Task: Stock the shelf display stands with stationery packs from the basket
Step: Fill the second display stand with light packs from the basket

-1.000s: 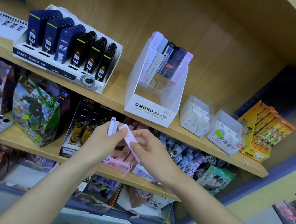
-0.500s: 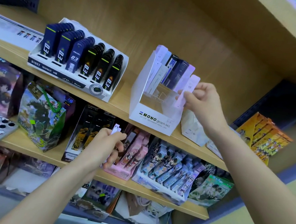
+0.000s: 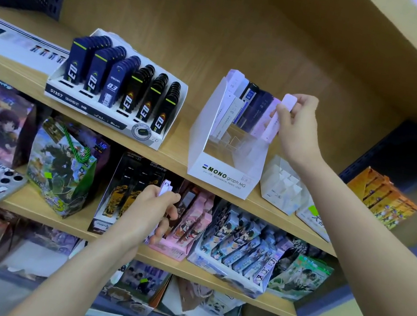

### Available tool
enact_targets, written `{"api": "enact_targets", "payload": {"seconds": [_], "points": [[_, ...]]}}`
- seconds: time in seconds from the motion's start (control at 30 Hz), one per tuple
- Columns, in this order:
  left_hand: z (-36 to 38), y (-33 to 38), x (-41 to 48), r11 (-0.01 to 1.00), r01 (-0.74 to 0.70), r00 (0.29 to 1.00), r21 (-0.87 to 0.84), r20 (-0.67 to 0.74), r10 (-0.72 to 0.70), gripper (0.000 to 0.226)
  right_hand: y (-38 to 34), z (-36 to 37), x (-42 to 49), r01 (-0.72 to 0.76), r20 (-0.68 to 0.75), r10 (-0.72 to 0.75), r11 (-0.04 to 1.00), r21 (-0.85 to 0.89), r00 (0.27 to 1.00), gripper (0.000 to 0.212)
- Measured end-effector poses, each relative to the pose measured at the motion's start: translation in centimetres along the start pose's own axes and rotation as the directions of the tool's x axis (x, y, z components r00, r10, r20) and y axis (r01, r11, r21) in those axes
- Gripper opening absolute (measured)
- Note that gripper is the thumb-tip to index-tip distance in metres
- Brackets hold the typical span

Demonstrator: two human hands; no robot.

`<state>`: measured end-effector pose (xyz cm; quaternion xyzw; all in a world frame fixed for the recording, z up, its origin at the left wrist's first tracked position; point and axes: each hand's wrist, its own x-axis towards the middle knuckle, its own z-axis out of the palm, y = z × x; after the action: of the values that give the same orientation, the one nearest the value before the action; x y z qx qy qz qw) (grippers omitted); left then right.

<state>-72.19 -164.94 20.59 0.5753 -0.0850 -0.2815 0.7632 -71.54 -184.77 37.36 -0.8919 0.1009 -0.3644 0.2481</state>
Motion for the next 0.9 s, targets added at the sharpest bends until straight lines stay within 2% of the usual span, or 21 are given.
{"api": "enact_targets", "payload": {"seconds": [0.17,0.3,0.5,0.6,0.7,0.83,0.9], "points": [[0.3,0.0,-0.1,1.000,0.009,1.000,0.001,0.006,-0.009,0.008,0.5,0.0,0.2,0.054,0.028,-0.053,0.998,-0.032,0.998,0.008],[0.3,0.2,-0.2,1.000,0.015,1.000,0.006,0.007,-0.015,0.007,1.1,0.1,0.9,0.023,0.055,-0.026,0.998,0.057,0.998,0.022],[0.3,0.2,0.2,0.999,0.010,0.999,-0.034,-0.035,-0.011,0.015,1.9,0.2,1.6,0.137,0.123,-0.112,0.966,-0.221,0.986,0.018],[0.4,0.3,0.3,0.997,0.006,0.999,-0.077,-0.032,-0.009,0.015,2.2,0.2,2.1,0.175,0.171,-0.113,0.898,-0.405,0.979,0.017],[0.5,0.3,0.2,0.998,-0.030,0.999,-0.052,-0.014,0.030,0.008,2.3,0.2,2.0,0.157,0.147,-0.103,0.889,-0.431,0.984,0.021],[0.7,0.5,-0.5,0.996,-0.092,0.995,0.005,0.040,0.091,0.015,2.5,0.7,0.9,0.208,0.147,-0.155,0.852,-0.481,0.977,0.031],[0.8,0.7,-0.9,0.993,-0.119,0.991,0.012,0.066,0.118,0.017,2.5,1.1,0.0,0.199,0.089,-0.179,0.832,-0.518,0.980,0.035]]}}
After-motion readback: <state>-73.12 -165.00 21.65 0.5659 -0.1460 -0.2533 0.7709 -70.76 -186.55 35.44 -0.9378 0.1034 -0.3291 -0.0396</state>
